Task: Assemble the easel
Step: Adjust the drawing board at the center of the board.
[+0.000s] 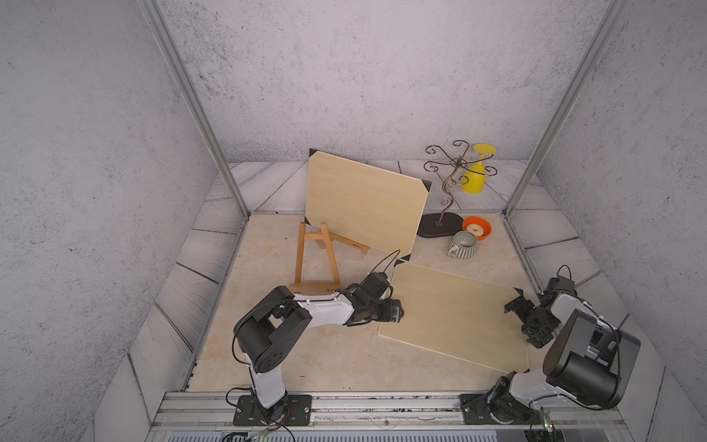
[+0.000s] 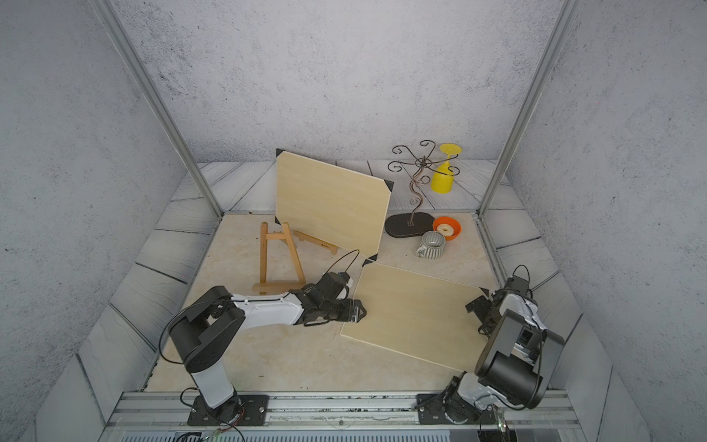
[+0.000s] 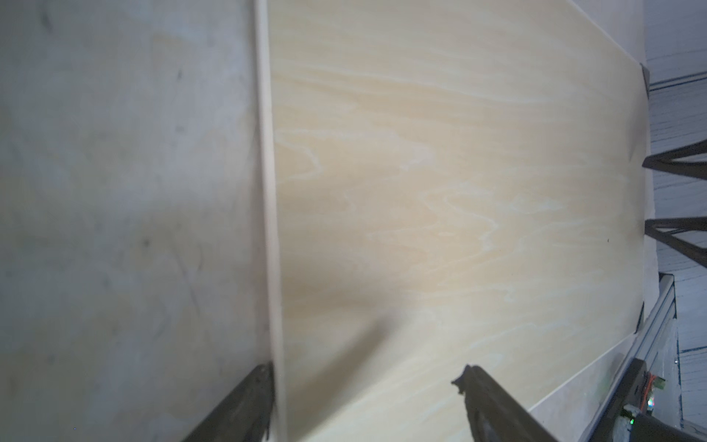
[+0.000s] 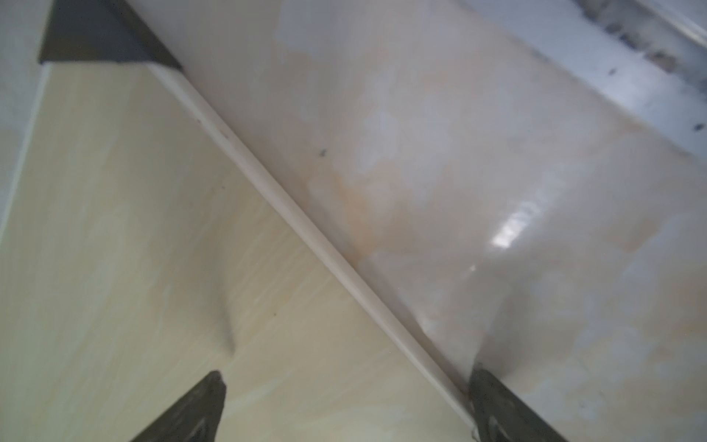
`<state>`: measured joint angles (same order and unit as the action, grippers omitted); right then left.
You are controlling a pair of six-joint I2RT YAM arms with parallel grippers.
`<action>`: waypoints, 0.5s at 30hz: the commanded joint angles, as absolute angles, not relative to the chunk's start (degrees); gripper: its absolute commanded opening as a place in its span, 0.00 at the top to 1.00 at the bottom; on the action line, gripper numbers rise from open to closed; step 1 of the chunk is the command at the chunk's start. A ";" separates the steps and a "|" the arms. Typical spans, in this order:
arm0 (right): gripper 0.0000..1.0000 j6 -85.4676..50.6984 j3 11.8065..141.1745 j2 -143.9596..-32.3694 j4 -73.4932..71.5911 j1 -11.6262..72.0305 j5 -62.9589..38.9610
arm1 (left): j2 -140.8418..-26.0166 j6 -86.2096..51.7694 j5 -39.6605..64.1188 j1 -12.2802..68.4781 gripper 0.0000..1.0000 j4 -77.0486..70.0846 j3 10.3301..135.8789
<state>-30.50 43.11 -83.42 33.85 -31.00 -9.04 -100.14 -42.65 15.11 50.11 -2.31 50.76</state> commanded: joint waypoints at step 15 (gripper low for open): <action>0.01 -29.95 43.93 -80.07 44.41 -19.69 -12.71 | -81.42 -51.76 6.69 53.87 0.09 15.48 39.20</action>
<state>-30.28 43.42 -82.85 40.14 -18.63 -12.08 -83.00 -48.97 9.21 53.54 12.29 39.46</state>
